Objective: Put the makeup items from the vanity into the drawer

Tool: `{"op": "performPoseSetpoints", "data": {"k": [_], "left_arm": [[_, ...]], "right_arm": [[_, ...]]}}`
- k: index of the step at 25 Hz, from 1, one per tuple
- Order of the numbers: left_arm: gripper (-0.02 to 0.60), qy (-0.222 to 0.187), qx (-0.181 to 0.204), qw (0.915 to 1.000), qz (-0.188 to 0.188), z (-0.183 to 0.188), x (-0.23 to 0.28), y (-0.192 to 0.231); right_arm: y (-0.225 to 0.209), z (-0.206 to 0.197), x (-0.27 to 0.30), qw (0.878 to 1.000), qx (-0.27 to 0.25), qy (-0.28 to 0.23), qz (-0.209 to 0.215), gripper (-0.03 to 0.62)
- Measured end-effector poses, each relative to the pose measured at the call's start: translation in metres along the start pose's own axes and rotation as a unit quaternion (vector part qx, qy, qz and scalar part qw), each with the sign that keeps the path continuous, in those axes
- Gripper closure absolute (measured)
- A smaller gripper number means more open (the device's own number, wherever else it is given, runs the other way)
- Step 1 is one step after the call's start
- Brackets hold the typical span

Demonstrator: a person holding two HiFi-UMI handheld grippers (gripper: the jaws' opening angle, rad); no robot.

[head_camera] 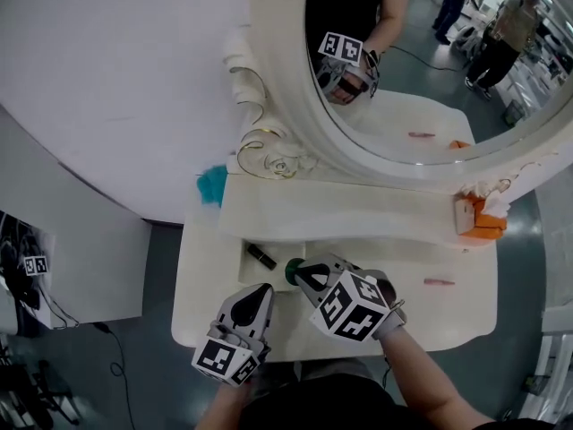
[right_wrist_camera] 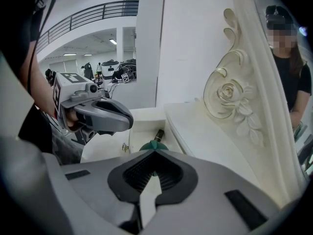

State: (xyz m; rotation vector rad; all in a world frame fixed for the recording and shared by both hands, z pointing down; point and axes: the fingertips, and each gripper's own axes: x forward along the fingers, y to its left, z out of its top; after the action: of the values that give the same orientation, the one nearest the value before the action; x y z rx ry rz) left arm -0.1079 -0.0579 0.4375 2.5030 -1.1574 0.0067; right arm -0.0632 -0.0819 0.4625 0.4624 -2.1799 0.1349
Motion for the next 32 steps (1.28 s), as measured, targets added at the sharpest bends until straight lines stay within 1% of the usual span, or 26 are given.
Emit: {"op": "performPoseSetpoints", "data": {"k": [9,15,20,32], "left_arm": [[0.566,-0.005,-0.006,0.9997,0.021,0.005,-0.023,0.038],[0.566,-0.005,-0.008,0.9995,0.031,0.008,-0.035,0.062],[0.566,-0.003,-0.011,0.9993,0.037,0.008,-0.042,0.081],[0.566,-0.001,-0.024,0.9989,0.039,0.009,-0.046,0.118]], "right_arm": [[0.009,0.028,0.03,1.0,-0.008,0.009,0.012,0.572],[0.015,0.038,0.053,0.999,-0.007,0.022,0.023,0.572],[0.02,0.041,0.071,0.999,-0.003,0.038,0.035,0.572],[0.03,0.035,0.101,0.993,0.002,0.095,0.073,0.572]]}}
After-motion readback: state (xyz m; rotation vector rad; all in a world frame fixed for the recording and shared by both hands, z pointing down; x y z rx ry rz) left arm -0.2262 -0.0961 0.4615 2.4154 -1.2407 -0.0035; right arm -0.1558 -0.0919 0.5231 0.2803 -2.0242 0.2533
